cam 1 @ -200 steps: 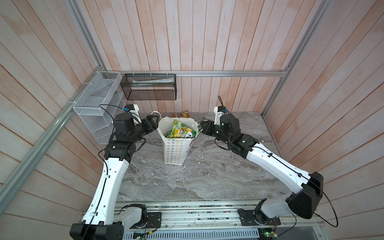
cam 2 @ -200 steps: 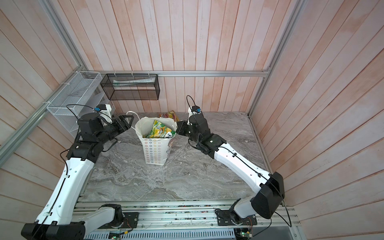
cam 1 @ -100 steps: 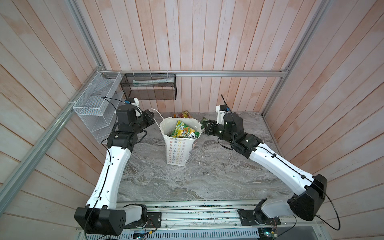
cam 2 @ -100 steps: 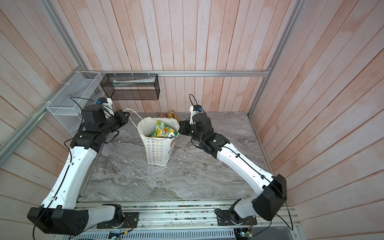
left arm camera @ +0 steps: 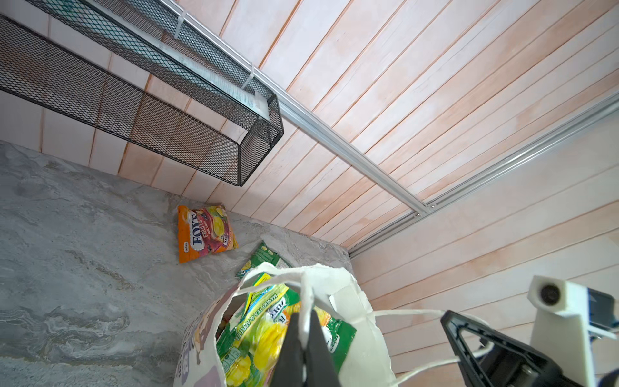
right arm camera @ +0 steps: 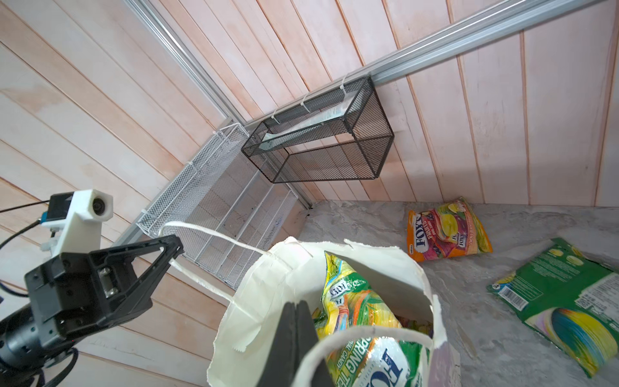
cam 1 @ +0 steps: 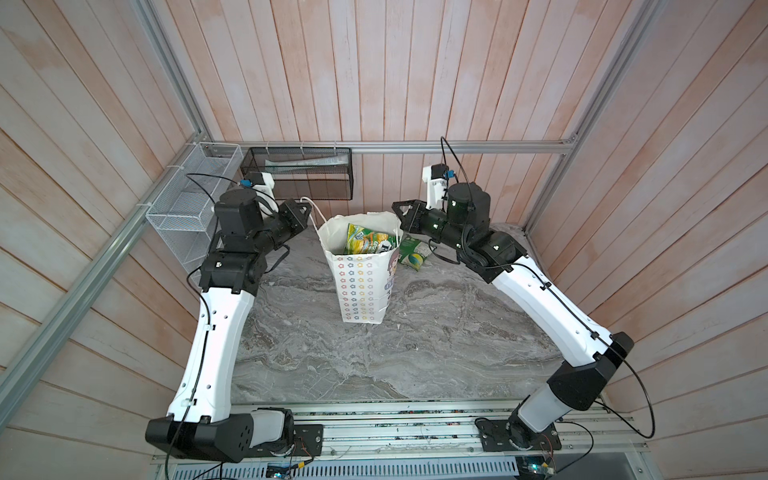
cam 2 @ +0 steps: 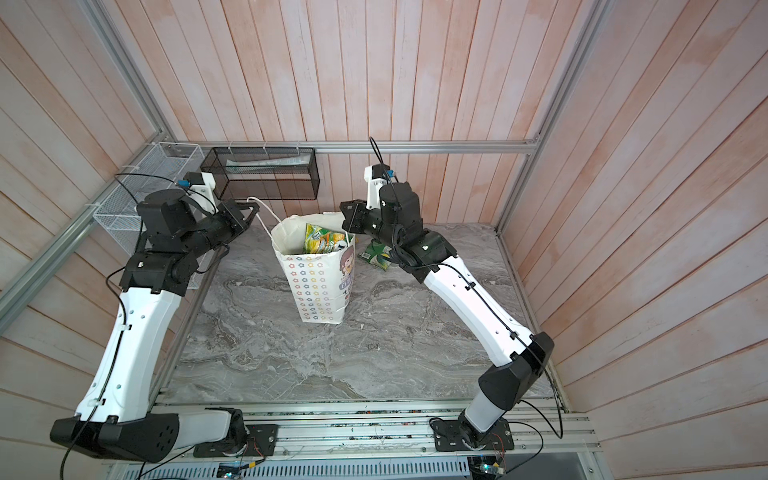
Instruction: Place the snacks into the paper bag
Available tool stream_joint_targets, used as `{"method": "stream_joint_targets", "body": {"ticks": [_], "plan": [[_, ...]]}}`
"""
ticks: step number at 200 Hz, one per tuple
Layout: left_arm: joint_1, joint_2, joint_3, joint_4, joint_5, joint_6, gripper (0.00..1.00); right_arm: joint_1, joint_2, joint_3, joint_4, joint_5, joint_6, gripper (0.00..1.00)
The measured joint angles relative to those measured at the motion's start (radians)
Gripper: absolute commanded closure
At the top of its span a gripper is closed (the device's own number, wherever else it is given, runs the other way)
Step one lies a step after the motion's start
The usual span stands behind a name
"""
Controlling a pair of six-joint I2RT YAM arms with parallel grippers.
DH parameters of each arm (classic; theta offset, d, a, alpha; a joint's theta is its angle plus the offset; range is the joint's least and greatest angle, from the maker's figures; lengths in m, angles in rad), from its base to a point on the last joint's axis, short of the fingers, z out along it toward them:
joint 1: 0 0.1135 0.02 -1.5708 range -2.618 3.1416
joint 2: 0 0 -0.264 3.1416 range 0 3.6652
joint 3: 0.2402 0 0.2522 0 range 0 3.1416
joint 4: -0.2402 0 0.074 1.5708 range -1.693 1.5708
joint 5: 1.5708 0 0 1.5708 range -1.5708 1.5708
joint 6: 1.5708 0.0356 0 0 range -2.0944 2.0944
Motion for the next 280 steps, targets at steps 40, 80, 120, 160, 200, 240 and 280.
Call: {"method": "stream_joint_targets", "body": {"ticks": [40, 80, 120, 160, 200, 240, 280], "plan": [[0.025, -0.044, -0.219, 0.011, 0.013, -0.012, 1.0, 0.007, 0.017, -0.178, 0.026, -0.047, 0.034, 1.0], [0.052, -0.004, -0.203, 0.029, 0.074, -0.029, 1.0, 0.016, 0.089, -0.127, 0.019, -0.078, 0.056, 1.0], [0.052, -0.063, -0.168, 0.003, 0.075, -0.029, 1.0, 0.076, 0.08, -0.02, 0.0, -0.06, 0.039, 1.0], [0.052, -0.199, -0.249, -0.006, -0.022, 0.011, 1.0, 0.123, 0.026, -0.135, 0.018, -0.046, 0.036, 1.0], [0.052, -0.227, -0.378, 0.0, -0.066, 0.047, 1.0, 0.148, 0.008, -0.222, 0.028, -0.031, 0.043, 1.0], [0.052, -0.27, -0.439, 0.039, -0.095, 0.082, 1.0, 0.162, 0.002, -0.198, 0.023, 0.007, 0.034, 1.0], [0.051, -0.301, -0.425, 0.056, -0.087, 0.095, 1.0, 0.162, 0.003, -0.142, -0.051, 0.06, 0.008, 1.0]]}}
